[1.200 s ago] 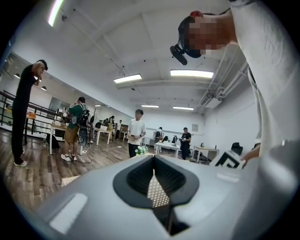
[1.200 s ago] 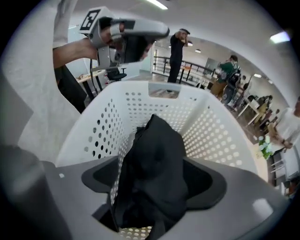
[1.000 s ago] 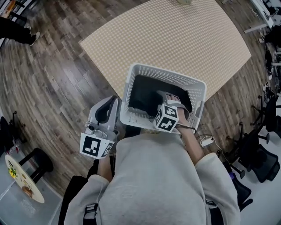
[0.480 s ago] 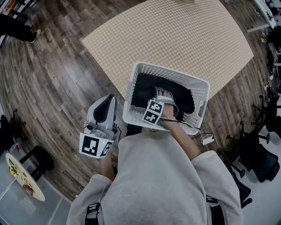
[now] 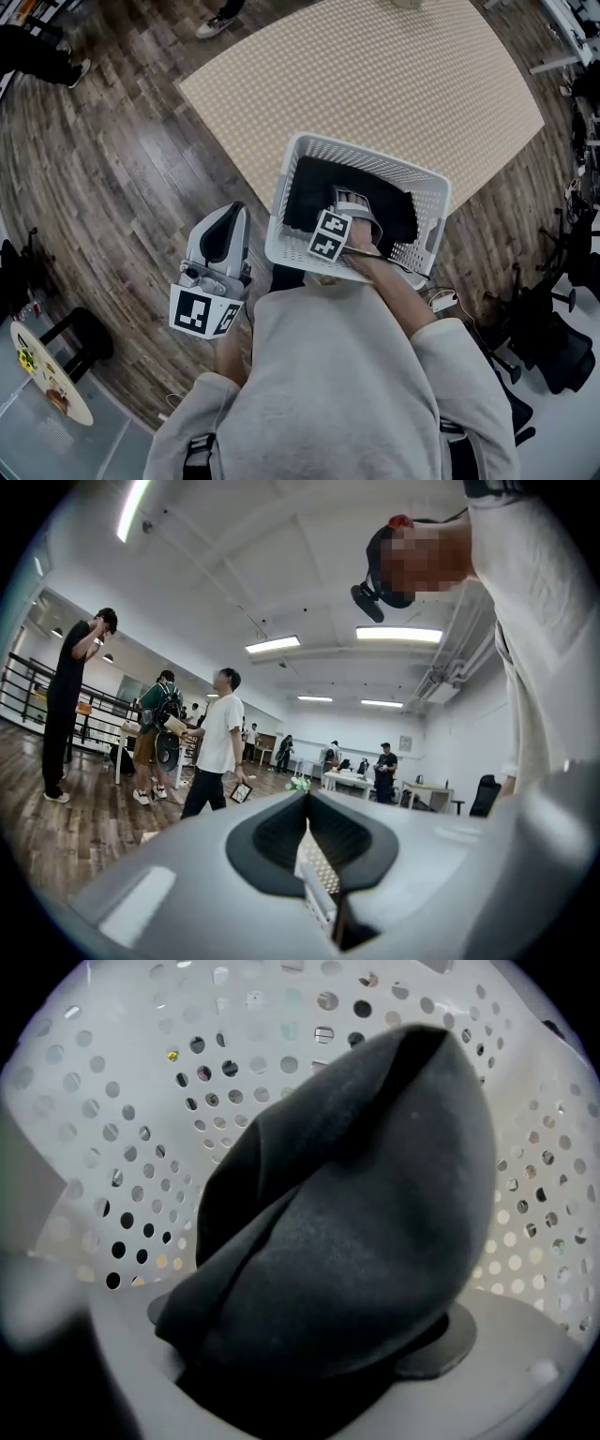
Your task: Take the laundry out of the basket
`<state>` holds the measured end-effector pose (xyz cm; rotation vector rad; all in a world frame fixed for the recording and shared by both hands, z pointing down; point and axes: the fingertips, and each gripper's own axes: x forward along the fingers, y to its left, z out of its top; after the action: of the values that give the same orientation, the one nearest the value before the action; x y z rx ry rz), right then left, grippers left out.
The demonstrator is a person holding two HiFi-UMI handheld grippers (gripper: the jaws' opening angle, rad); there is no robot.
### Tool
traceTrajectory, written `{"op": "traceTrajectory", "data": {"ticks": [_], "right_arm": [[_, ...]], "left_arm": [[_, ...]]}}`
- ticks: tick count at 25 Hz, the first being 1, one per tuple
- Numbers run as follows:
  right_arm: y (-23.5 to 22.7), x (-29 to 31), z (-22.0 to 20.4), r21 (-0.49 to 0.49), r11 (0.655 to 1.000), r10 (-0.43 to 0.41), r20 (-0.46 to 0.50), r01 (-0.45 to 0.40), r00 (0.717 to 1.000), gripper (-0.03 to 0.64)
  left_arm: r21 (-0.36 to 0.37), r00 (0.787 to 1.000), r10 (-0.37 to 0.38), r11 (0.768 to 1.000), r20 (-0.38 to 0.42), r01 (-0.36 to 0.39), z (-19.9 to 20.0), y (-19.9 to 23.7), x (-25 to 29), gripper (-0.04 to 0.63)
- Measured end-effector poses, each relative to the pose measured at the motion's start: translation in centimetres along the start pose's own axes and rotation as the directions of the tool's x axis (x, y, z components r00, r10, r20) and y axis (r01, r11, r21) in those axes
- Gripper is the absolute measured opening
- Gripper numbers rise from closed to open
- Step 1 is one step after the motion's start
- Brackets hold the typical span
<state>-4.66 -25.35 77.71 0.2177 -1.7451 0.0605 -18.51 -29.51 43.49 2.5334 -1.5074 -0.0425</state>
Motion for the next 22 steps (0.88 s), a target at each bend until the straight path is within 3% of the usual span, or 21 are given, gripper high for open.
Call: {"op": "traceTrajectory", "data": {"ticks": [2,4,7,11,18,22], "right_arm": [[-0.8,-0.5,0.0,-0.001,1.000,-0.030,0.013,0.030,0.999,0.507],[-1.6,-0.7,-0.1,-0.009,0.998,-0.063,0.020,0.064,0.998,0.363],[-1.8,-0.8,-0.1,-0.017,0.998,-0.067,0.016,0.067,0.998,0.327],[-2.9,-1.4,-0.5,0.066,0.996,-0.072,0.060,0.068,0.996,0.185],[-4.2,-3.2,-0.2,0.115,0.987,-0.130,0.133,0.115,0.982,0.149],[-5.4,-6.7,0.3,0.150,0.967,-0.231,0.183,0.205,0.956,0.137]], "left_arm": [[-0.001,1.000,0.006,1.000,0.004,-0.006,0.1,0.2,-0.1,0.011],[-0.008,1.000,0.013,1.000,0.007,-0.013,0.1,0.5,-0.3,0.011],[-0.018,1.000,0.018,1.000,0.010,-0.018,0.1,0.6,-0.6,0.011],[-0.016,1.000,0.006,1.000,0.022,-0.005,0.6,0.1,-0.6,0.011],[-0.015,1.000,0.003,1.000,0.022,-0.002,0.5,0.0,-1.0,0.011],[-0.013,1.000,-0.016,1.000,0.026,0.017,0.5,-0.6,-0.8,0.011]]}}
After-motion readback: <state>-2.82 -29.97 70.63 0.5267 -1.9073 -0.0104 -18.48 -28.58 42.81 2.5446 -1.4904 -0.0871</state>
